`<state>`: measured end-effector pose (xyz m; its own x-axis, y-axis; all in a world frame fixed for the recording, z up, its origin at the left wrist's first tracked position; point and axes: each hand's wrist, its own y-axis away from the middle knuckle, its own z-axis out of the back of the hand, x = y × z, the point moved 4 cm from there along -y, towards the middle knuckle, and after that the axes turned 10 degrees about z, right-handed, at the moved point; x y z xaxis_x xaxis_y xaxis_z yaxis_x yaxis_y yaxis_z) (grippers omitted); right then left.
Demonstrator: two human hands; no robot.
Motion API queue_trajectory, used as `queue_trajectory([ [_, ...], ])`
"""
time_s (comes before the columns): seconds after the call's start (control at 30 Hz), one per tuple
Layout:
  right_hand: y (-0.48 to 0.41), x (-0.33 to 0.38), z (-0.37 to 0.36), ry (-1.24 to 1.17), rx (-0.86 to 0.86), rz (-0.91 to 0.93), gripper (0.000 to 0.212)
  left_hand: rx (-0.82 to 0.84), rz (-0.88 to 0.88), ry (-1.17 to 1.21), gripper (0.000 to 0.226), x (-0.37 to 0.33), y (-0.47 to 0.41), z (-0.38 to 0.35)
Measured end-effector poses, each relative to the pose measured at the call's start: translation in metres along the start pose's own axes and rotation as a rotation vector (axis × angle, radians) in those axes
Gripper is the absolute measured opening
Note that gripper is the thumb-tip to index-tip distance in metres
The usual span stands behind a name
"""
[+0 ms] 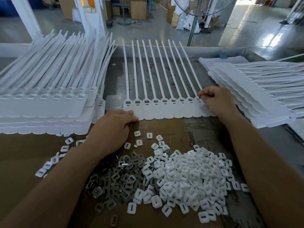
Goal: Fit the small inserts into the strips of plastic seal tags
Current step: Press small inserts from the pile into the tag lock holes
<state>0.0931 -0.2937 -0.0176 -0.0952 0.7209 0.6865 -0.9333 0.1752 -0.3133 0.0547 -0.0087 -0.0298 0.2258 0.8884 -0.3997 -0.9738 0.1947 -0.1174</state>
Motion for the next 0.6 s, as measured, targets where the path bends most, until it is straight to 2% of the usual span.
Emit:
queue_trajectory([
  [0.27, -0.01, -0.005, -0.004, 0.049, 0.109, -0.05, 0.019, -0.008, 0.0, 0.005, 0.042, -0.001, 0.0, 0.0],
  [0.6, -0.016, -0.009, -0.005, 0.076, 0.126, -0.079, 0.028, -0.009, -0.002, 0.013, 0.041, -0.001, 0.001, 0.001],
])
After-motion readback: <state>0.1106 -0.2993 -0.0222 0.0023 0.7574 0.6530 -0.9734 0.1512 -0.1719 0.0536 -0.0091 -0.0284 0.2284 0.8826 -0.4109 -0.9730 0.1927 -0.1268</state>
